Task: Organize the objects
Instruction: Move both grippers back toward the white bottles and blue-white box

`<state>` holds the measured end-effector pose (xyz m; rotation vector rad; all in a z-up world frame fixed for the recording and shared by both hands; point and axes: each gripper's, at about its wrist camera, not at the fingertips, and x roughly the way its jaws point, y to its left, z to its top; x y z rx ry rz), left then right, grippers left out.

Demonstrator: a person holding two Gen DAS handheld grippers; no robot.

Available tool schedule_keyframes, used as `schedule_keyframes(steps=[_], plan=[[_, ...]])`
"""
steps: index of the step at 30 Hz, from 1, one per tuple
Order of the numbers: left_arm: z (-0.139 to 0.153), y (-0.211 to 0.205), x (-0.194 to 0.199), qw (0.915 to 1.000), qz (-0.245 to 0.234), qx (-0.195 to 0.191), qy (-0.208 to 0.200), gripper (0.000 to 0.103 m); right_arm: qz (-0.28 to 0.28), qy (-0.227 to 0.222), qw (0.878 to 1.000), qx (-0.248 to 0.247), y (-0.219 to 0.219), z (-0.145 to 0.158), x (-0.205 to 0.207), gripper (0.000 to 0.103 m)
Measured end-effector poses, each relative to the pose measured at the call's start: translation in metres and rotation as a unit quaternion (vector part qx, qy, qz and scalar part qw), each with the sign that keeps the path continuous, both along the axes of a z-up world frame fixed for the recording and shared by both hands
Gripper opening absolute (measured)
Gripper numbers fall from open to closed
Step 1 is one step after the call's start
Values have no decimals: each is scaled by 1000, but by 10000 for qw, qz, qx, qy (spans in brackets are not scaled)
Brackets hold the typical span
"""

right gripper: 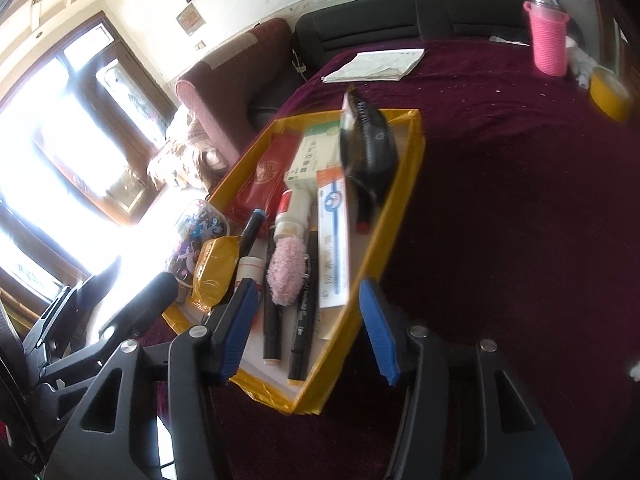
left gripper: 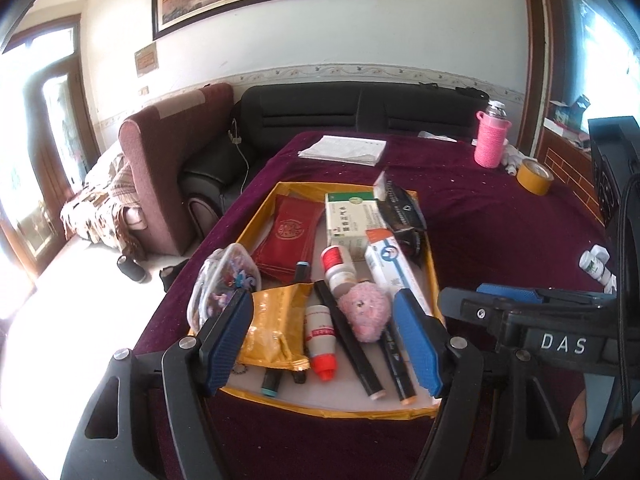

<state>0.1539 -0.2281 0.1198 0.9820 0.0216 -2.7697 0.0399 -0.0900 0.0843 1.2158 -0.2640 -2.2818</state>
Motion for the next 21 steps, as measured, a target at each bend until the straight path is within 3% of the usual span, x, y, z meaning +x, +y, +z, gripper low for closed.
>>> schedule_keyframes(steps=[11, 16, 21], plan=[[1, 64, -1, 9980, -516, -351, -136, 67, -577, 20, 9980, -275, 76, -1, 11, 56], [-1, 87, -2, 9961, -779, -326, -243, 67, -782, -39, 9965, -304, 107, -5, 11, 56], [-1, 105, -1, 9925, -1179, -239, -237, 67, -1459, 125, 9884, -400, 189, 13, 11, 56]])
